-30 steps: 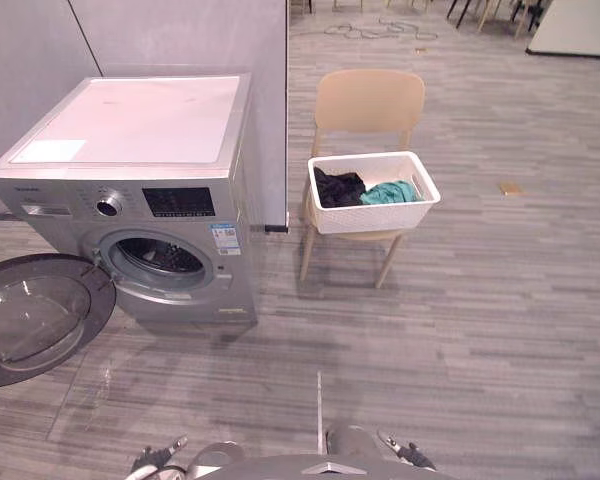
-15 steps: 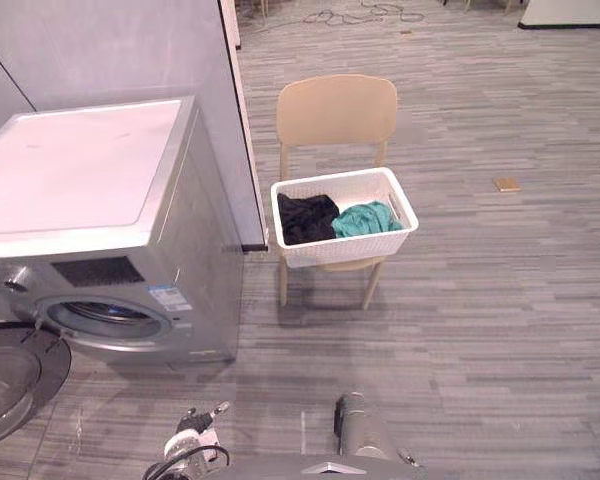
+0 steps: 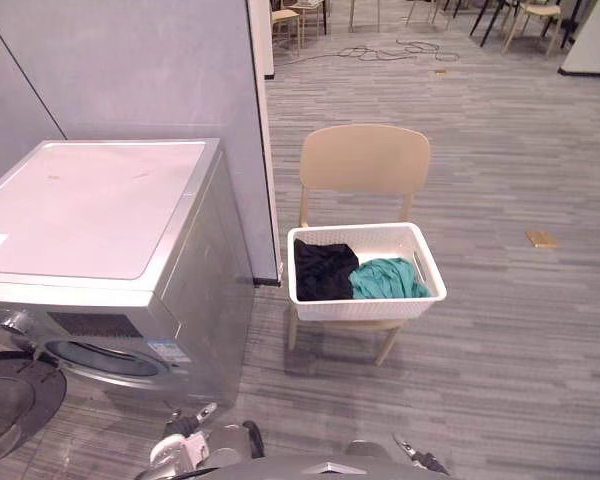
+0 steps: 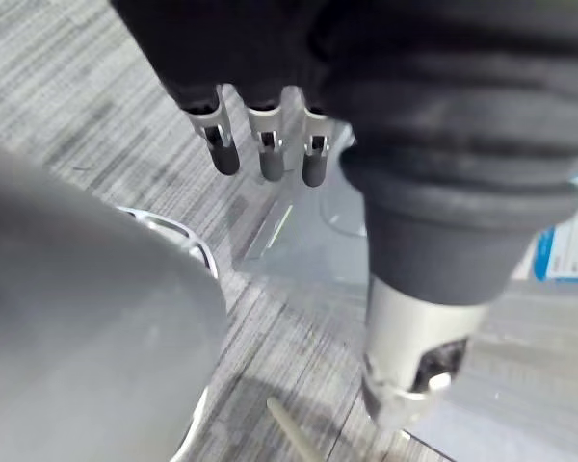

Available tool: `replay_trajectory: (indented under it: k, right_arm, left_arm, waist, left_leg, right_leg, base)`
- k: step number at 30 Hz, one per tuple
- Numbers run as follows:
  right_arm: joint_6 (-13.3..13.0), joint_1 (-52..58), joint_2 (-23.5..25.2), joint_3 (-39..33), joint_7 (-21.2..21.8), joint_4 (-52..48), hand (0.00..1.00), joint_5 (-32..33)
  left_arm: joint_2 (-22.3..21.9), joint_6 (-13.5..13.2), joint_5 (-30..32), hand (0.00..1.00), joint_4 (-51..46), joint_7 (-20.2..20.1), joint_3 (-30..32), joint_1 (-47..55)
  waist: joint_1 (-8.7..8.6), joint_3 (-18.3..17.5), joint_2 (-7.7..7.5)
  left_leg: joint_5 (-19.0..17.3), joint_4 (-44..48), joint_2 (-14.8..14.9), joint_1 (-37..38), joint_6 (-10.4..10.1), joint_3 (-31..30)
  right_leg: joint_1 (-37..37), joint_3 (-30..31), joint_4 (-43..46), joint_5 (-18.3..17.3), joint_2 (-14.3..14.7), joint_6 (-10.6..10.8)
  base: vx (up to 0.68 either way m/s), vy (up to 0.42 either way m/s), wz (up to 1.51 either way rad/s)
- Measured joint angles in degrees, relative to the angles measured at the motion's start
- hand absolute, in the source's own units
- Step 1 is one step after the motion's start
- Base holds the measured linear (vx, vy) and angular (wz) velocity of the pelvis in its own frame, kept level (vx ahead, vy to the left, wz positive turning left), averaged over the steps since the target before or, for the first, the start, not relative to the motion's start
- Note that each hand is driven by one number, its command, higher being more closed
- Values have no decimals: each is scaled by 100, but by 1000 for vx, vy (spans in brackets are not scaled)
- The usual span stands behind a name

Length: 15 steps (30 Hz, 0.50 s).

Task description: Pick up the laundry basket with both hands and put the clothes into the washing machine.

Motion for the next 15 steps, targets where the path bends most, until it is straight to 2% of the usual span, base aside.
replay_trajectory:
  k: [1, 3, 5, 7, 8, 9, 11, 12, 13, 14, 15]
  right_arm:
    - [-1, -65, 8, 85, 6, -47, 0, -32]
    - [-16, -91, 54, 110, 16, -157, 0, -32]
    - [-16, -92, 90, 111, 27, -154, 0, -38]
    - [-13, 0, 135, 126, 36, -145, 0, -40]
    - [-12, 41, 145, 124, 34, -138, 0, -40]
    - [-10, 129, 150, 84, 37, -134, 0, -16]
    - [-9, 198, 92, -31, 27, -107, 0, -36]
    - [-7, 238, 102, -150, 24, -92, 0, -38]
    - [-12, 295, 117, -282, 20, 57, 0, -33]
    - [-17, 302, 133, -341, 20, 127, 0, -36]
    - [6, 373, 209, -397, 21, 194, 0, -39]
  left_arm:
    - [28, 2, 8, 0, 6, 1, -2, -10]
    - [52, 2, 8, 0, 109, 9, -13, -94]
    - [137, 9, 11, 0, 142, 18, -240, -140]
    - [227, 12, 1, 0, 138, 24, -573, -162]
    - [242, 21, -2, 0, 138, 28, -635, -163]
    - [282, 98, -10, 0, 151, 85, -718, -160]
    - [302, 152, -25, 0, 212, 171, -726, -172]
    - [304, 168, -71, 0, 206, 196, -722, -189]
    - [350, 175, -173, 0, 211, 261, -708, -124]
    - [383, 183, -210, 0, 238, 292, -684, -108]
    - [510, 122, -230, 0, 251, 232, -710, -88]
  waist:
    - [4, -17, -65]
    - [53, 1, -103]
    - [111, 33, -202]
    - [86, 44, -242]
    - [75, 35, -175]
    - [34, 44, -177]
    - [-29, 64, -124]
    - [-16, 106, -160]
    - [-11, 148, -100]
    - [-24, 122, -145]
    - [-23, 56, -390]
  left_leg:
    - [-111, 16, -116, 14, 32, 37]
    - [-318, 20, -266, 180, 43, 76]
    - [-522, -102, -429, 508, 4, 150]
    - [-643, -110, -410, 822, -20, 197]
    - [-657, -120, -379, 886, -34, 196]
    - [-655, -191, -324, 987, -72, 185]
    - [-585, -323, -148, 1050, -207, 68]
    - [-522, -442, -55, 1157, -302, 17]
    - [-428, -602, 115, 1299, -469, -45]
    - [-400, -656, 166, 1336, -558, -88]
    - [-348, -771, 129, 1407, -789, -157]
  right_leg:
    - [19, 12, 0, -8, -132, 59]
    - [133, 176, 105, -9, -261, 88]
    - [-74, 620, 930, 36, -378, 96]
    - [-656, 1121, 2320, 591, -354, 96]
    - [-755, 1179, 2559, 631, -330, 138]
    - [-964, 1168, 2820, 587, -340, 153]
    - [-1191, 1005, 2660, 460, -413, 69]
    - [-1211, 902, 2404, 382, -539, 49]
    - [-1176, 813, 1600, 399, -686, 40]
    - [-1105, 825, 1125, 493, -704, 49]
    - [-859, 949, 11, 1276, -756, 62]
  base:
    - [211, 110, 5]
    - [253, 128, -1]
    - [220, 71, -14]
    - [192, -9, -16]
    - [176, -70, -5]
    - [168, -122, 13]
    - [157, -172, 23]
    - [186, -330, 18]
    - [164, -289, 14]
    - [195, -455, 17]
    - [159, -454, 24]
